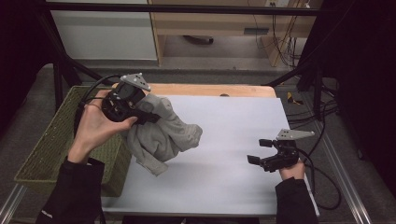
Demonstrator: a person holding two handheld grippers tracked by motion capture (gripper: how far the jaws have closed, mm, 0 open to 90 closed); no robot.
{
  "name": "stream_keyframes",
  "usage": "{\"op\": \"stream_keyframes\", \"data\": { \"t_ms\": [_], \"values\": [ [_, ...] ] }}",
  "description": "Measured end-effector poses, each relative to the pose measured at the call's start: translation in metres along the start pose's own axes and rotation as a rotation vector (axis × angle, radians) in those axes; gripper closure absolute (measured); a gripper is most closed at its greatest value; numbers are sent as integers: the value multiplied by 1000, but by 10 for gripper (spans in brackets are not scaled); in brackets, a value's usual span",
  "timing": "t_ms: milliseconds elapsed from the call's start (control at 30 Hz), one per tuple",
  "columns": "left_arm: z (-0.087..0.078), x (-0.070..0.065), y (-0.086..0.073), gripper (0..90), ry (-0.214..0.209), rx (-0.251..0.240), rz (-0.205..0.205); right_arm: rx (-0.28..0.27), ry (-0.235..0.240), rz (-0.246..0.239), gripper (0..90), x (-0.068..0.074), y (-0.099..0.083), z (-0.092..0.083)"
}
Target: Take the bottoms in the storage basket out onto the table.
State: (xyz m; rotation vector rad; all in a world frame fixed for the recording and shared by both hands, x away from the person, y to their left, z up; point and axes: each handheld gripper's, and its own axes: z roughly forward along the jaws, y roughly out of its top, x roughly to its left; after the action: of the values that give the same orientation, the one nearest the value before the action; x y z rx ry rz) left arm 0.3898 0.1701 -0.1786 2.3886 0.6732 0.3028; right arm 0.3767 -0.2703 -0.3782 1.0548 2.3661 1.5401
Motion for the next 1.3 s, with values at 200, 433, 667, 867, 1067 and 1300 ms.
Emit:
{"op": "stream_keyframes", "data": {
  "t_ms": [200,433,667,867,1067,1300],
  "values": [
    [9,-1,1,754,-14,0,3,1,-1,-1,42,0,0,0],
    [22,-3,1,754,-25,8,5,0,0,0,41,0,0,0],
    [34,-4,1,754,-33,28,6,2,0,0,41,0,0,0],
    [42,-4,2,754,-35,35,6,1,-1,0,41,0,0,0],
    [52,-6,2,754,-41,38,7,2,-1,0,42,0,0,0],
    [61,-7,1,754,-39,46,8,2,-1,1,42,0,0,0]
  ]
}}
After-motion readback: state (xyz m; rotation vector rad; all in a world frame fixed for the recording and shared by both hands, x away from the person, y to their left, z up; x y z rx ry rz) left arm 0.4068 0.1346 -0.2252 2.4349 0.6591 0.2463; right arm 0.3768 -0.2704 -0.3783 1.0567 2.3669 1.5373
